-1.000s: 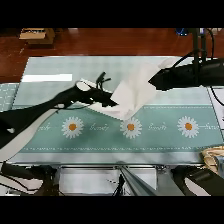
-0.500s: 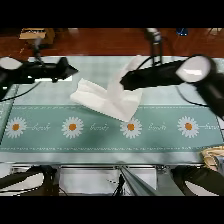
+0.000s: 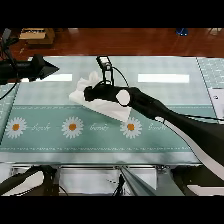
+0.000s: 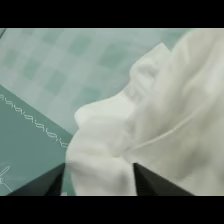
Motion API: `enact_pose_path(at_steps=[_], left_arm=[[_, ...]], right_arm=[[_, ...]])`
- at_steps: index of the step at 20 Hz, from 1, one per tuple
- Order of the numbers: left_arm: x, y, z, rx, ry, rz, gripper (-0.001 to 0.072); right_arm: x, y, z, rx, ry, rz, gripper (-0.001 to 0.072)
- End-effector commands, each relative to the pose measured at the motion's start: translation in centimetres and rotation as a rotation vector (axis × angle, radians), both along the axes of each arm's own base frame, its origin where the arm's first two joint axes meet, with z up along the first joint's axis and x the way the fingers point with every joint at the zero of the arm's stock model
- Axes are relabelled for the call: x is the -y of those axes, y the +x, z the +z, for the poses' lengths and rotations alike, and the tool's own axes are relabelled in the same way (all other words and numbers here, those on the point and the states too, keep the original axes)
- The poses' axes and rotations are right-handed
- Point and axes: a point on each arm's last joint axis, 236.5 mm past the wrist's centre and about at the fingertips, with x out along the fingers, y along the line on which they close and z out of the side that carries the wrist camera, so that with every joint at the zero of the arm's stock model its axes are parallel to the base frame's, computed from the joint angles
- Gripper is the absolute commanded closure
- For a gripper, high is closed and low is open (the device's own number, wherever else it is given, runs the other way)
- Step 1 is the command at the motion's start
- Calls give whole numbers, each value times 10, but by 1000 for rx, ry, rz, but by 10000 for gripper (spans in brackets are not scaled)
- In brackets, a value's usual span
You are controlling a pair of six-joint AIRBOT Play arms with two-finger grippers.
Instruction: Fold the shirts.
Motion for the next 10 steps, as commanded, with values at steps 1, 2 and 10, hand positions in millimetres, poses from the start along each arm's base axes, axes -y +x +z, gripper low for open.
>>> enact_pose_path(at_steps=[1,2,10], left_arm=[[8,-4,0,12,16,-37,682],[9,-4,0,11,15,-37,682],[-10,-1,-10,12,84,-15,681]], right_arm=[[-7,4,12,32,34,-6,177],[-1,4,19,41,25,7,177],[302,-1,-30,-309,-775,-90,197]])
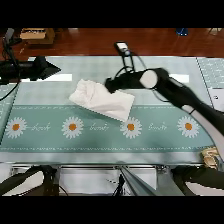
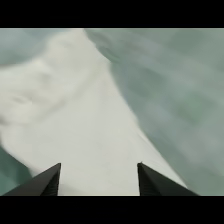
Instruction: Fold the shirts.
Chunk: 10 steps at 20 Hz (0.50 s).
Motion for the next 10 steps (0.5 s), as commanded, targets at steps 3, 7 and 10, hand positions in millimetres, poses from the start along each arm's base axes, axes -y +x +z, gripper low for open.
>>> enact_pose_path(at_steps=[3,7,10], left_arm=[[-19,-1,-9,-13,51,19,679],[-19,-2,-10,-17,53,16,642],[-19,-2,-10,-17,53,15,642]], right_arm=[[193,-51,-71,-468,-226,-322,177],[131,-44,-95,-556,349,-479,117],[99,-44,-112,-572,479,-520,117]])
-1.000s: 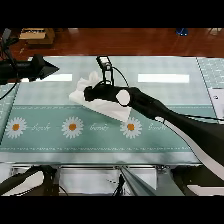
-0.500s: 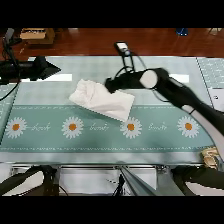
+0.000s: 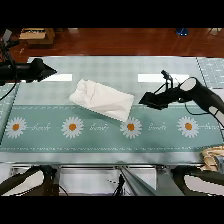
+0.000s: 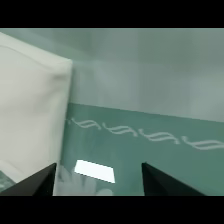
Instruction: Fold the shirts.
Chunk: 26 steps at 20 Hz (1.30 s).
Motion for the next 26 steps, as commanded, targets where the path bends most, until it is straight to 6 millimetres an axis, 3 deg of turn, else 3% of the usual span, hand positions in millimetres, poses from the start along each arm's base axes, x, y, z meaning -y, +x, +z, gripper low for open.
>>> enact_pose_path(at_steps=[1,5,8,9,10,11,14,17,21,24,26], left_arm=[[-1,-1,-1,-4,2,-1,642],[-1,-1,-1,-4,2,-1,642],[-1,-1,-1,-4,2,-1,642],[-1,0,-1,-3,2,0,642],[-1,0,-1,-3,3,0,642],[-1,0,-1,-3,2,0,642],[-1,0,-1,-3,3,0,642],[-1,0,-2,-5,2,0,642],[-1,0,-3,-10,1,-1,643],[-1,0,-5,-15,-1,-2,643],[-1,1,-7,-21,-3,0,643]], right_arm=[[-34,5,-13,-17,190,-139,117],[-73,9,-31,-18,224,-169,119],[-101,16,-25,38,275,-159,161],[-107,18,-19,67,279,-132,287],[-113,20,-10,92,295,-90,503],[-118,20,3,110,325,-47,633],[-121,22,81,233,412,137,687],[-78,20,156,289,310,153,687],[22,-11,236,339,55,52,687],[113,-43,273,374,-142,-107,687],[167,-66,284,345,-229,-244,687]])
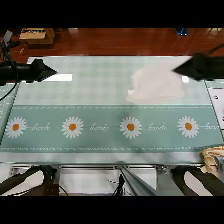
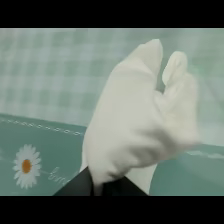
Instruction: Fold the shirts.
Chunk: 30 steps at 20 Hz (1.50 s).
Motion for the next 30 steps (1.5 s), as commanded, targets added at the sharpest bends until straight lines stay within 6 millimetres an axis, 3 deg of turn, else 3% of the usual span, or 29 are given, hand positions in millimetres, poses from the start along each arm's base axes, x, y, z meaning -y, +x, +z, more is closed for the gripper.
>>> enact_pose_path(at_steps=[1,4,6,10,13,17,20,24,28,29,30], left_arm=[[0,1,-3,-8,-2,0,643],[-1,3,-7,-16,-3,3,643],[-2,5,-13,-29,-5,6,643],[-11,22,-30,-37,-2,54,643],[-30,46,-50,-26,13,142,645],[-82,78,-71,12,55,311,661],[-130,87,-72,69,115,399,662],[-199,84,-67,107,153,548,662],[-248,70,-66,102,161,644,662],[-256,68,-66,102,163,661,663],[-262,65,-66,101,164,675,680]], right_arm=[[100,-63,17,-102,-152,-282,687],[160,-107,8,-219,-178,-462,687],[189,-130,4,-269,-168,-588,688],[234,-175,-8,-385,-170,-814,688],[263,-218,-17,-496,-241,-971,688],[288,-278,-19,-664,-364,-1143,688],[300,-327,-13,-816,-487,-1257,688],[304,-369,1,-950,-601,-1346,688],[305,-383,7,-1002,-652,-1343,685],[306,-385,7,-1010,-661,-1341,564],[306,-385,5,-1015,-662,-1327,316]])
